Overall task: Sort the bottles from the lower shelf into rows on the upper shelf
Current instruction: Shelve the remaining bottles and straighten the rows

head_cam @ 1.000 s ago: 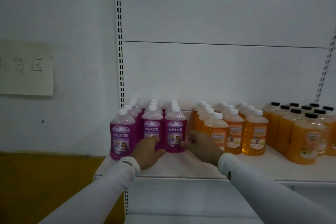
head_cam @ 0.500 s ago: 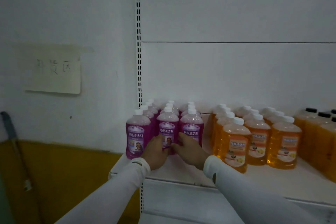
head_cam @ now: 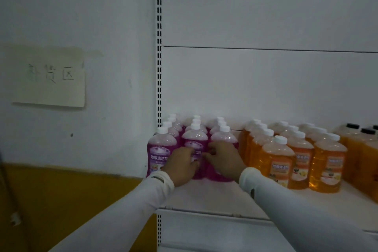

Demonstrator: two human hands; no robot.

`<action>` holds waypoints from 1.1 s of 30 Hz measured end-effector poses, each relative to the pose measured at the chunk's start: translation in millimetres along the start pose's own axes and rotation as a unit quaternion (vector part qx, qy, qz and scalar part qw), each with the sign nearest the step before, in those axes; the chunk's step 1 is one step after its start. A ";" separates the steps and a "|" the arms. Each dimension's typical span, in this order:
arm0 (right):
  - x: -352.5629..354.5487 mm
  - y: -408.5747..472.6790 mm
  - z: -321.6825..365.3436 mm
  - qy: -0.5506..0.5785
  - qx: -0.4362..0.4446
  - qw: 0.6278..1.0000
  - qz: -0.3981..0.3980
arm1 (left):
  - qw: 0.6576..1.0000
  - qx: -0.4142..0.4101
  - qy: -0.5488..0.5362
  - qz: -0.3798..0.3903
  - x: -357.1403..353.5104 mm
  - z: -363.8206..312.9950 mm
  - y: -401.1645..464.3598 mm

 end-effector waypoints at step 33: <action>57.4 87.8 6.8 -0.177 0.068 0.977 0.096 | 0.974 -0.091 0.131 0.162 59.6 1.8 121.0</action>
Point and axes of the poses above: each hand's wrist, its own y-axis towards the middle knuckle, its own x-axis out of the back of the hand, z = x × y, the point moved 9 cm from there along y, towards the middle knuckle, and after that the axes turned 9 degrees about -y, right-handed, at the moved point
